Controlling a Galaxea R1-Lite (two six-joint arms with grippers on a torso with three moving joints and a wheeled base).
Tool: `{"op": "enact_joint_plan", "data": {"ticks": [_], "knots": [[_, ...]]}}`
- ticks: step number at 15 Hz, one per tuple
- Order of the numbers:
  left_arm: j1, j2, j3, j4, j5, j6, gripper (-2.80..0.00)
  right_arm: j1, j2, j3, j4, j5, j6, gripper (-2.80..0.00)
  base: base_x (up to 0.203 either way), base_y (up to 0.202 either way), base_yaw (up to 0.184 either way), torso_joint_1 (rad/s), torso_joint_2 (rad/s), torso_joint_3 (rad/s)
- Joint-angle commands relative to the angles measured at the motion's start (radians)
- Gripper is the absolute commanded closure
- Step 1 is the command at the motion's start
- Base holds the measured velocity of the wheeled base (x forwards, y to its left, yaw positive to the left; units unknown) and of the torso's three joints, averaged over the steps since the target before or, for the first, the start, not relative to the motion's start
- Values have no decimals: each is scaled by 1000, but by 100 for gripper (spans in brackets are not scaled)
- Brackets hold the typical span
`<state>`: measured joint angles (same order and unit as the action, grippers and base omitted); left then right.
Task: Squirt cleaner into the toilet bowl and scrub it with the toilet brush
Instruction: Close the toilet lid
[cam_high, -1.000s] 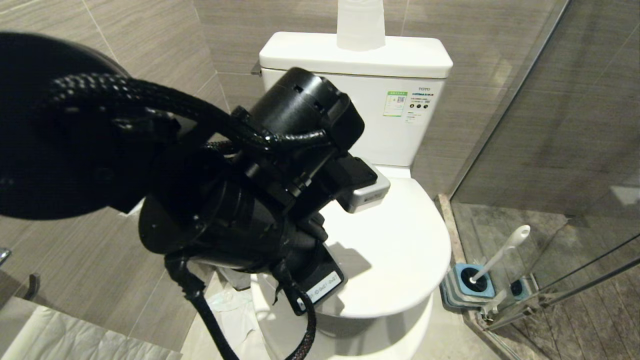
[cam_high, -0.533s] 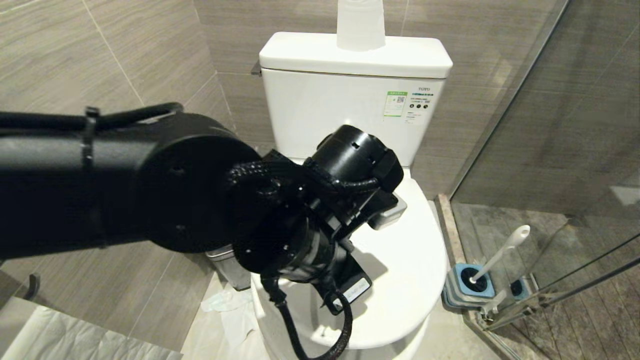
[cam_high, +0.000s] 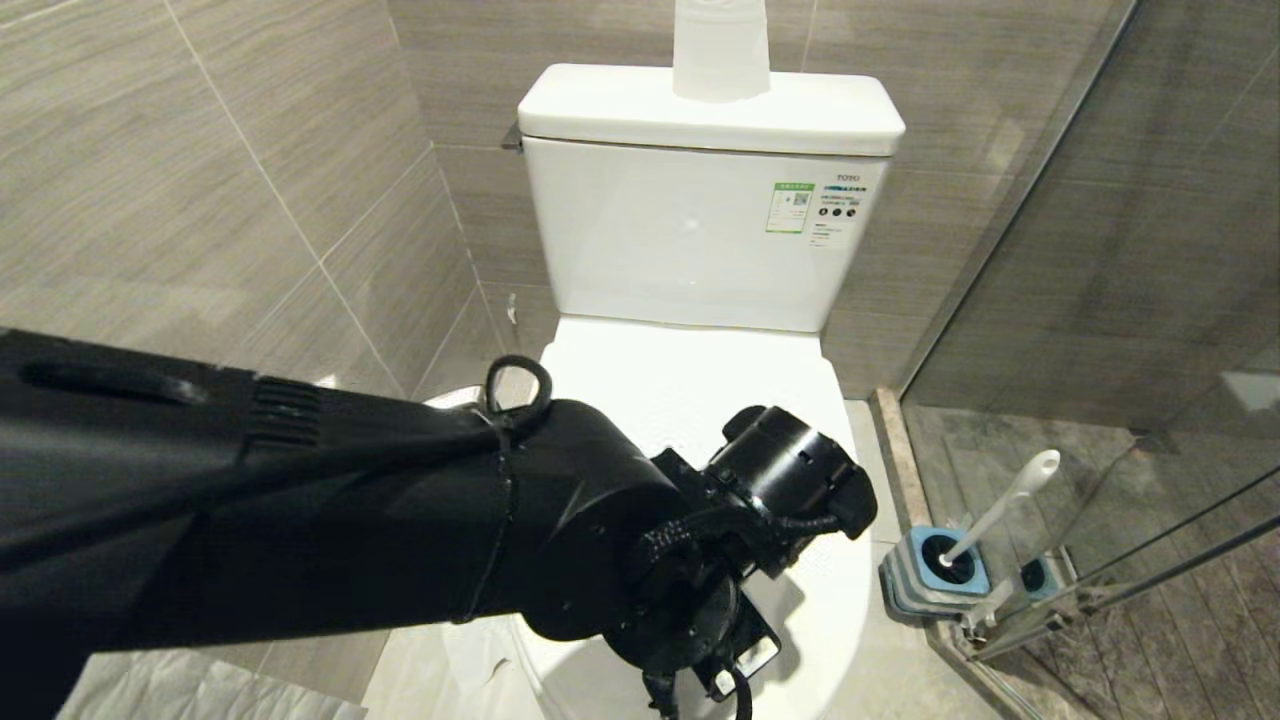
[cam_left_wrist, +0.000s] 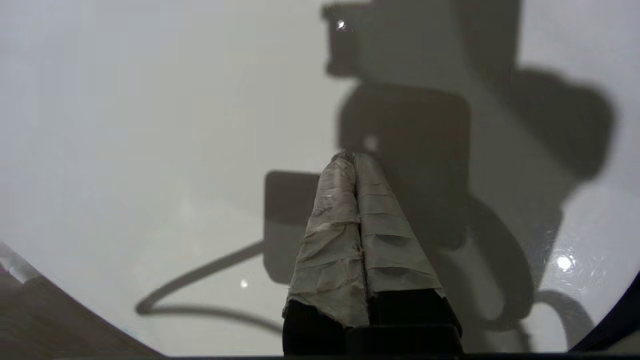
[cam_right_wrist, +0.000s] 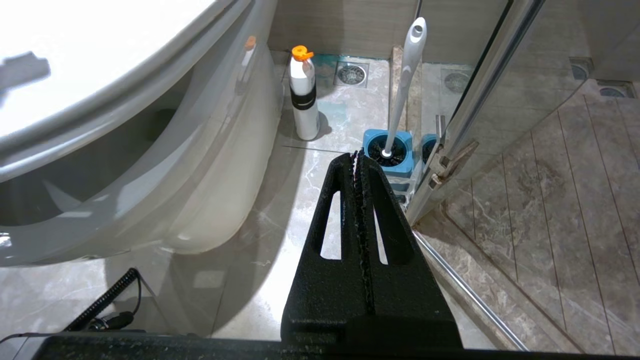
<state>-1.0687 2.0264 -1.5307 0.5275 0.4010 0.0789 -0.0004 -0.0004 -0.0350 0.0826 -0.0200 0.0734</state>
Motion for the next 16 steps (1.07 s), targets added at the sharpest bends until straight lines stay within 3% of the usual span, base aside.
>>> {"op": "enact_joint_plan", "data": {"ticks": [1,7,16], "knots": [[-25,56,7,-19,34,-23,0,0,0,0,0,0,0,0,0,0,0,0,0,0],[-82,115,49,-58,74,-113,0,0,0,0,0,0,0,0,0,0,0,0,0,0],[-139,197,96,-162,91,-116,0,-1,0,0,0,0,0,0,0,0,0,0,0,0]]}}
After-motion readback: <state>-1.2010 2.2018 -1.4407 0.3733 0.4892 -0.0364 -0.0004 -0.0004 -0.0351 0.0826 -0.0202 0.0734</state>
